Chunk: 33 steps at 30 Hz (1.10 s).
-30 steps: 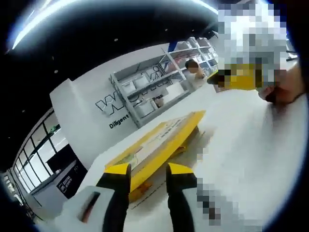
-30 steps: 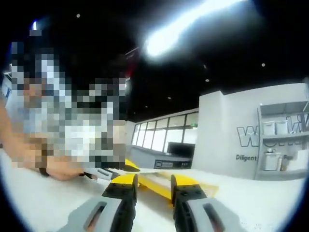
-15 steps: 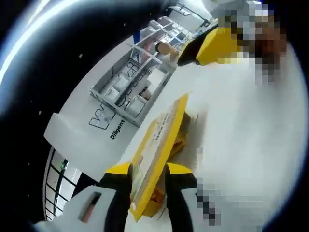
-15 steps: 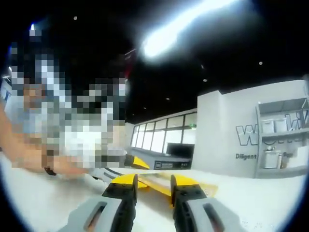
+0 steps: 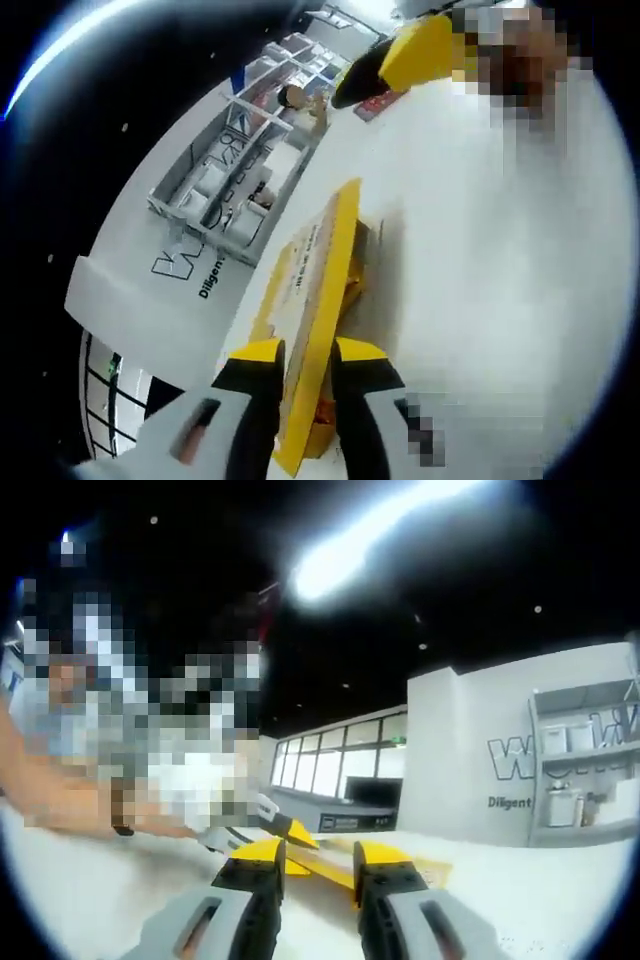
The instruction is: Tear open the coffee pouch, take out the coffee, and pour the coffee from the pouch into the cup
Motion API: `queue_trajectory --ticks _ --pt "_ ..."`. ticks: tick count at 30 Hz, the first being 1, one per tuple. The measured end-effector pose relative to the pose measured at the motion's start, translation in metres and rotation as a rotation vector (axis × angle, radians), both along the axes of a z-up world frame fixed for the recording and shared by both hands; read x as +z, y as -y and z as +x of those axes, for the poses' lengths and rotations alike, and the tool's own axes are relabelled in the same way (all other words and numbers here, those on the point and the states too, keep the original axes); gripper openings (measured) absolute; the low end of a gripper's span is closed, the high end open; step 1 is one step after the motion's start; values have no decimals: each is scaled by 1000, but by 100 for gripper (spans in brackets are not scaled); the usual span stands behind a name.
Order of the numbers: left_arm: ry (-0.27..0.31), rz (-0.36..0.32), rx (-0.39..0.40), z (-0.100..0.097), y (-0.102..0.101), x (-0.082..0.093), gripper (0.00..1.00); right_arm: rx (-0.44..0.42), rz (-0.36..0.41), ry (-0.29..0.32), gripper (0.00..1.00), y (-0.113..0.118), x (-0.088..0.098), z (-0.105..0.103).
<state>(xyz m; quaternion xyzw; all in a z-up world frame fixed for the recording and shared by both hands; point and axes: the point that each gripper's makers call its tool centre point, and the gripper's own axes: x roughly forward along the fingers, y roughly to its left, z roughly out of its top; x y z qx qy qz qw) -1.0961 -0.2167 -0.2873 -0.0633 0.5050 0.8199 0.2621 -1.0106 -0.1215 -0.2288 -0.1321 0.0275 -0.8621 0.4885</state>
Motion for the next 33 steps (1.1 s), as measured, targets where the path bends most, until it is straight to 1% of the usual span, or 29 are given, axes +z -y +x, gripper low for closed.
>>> queue_trajectory --ticks 1,2,3,4,5,6,8,10,11,12,13,14,16,17,19,21,23,24,25,26,27,30,31,32,33 --pt "27 8 4 1 2 0 16 0 1 -1 28 0 0 0" --pt "14 6 2 -2 4 7 17 0 3 -1 28 0 0 0" --pt "40 36 -11 -5 2 8 16 1 5 -2 28 0 -1 0" --pt "73 58 -8 -7 3 9 16 0 7 -2 28 0 -1 0" --pt "102 70 -8 -7 3 10 16 -4 9 -1 28 0 -1 -1" --pt "112 76 -7 -10 4 12 17 -7 9 -1 28 0 -1 -2" --pt "155 122 -3 -14 3 14 17 -8 7 1 28 -1 -1 -2" --pt "157 136 -6 -18 2 18 17 -8 11 1 28 0 -2 -2" --pt "169 149 -6 -18 1 17 17 -7 15 1 28 0 -2 -2" --pt "184 150 -10 -19 -1 14 17 -6 18 0 28 1 -3 -2" --pt "186 135 -18 -18 -3 12 16 -6 20 0 28 1 -3 -2" --pt "170 100 -30 -19 -5 10 15 -10 27 -2 28 1 -4 -3" --pt "179 101 -31 -18 -9 6 15 -11 29 -2 28 1 -4 -4" --pt "176 82 -37 -18 -10 4 15 -12 30 0 28 1 -4 -4" --pt "167 80 -38 -16 -11 5 13 -14 31 2 28 1 -4 -5" --pt "151 73 -33 -21 -9 8 11 -18 29 3 28 0 -4 -6" --pt "147 75 -3 -24 -3 10 7 -25 25 7 28 -2 -4 -7" --pt "139 88 14 -26 0 13 6 -33 24 8 28 -3 -4 -8" --pt "149 101 12 -27 1 15 6 -40 23 11 28 -4 -4 -9" --pt "181 122 17 -26 2 14 6 -46 23 16 28 -5 -5 -10" --pt "185 130 23 -25 4 16 6 -58 30 24 28 -6 -7 -12" --pt "221 162 24 -23 5 15 6 -76 85 58 27 -4 -18 -15" --pt "246 186 31 -18 4 14 6 -85 101 62 27 -2 -21 -16" --pt "284 224 41 -12 3 13 6 -90 120 65 27 0 -23 -16" --pt "301 239 42 -9 3 15 6 -93 150 68 27 3 -28 -17"
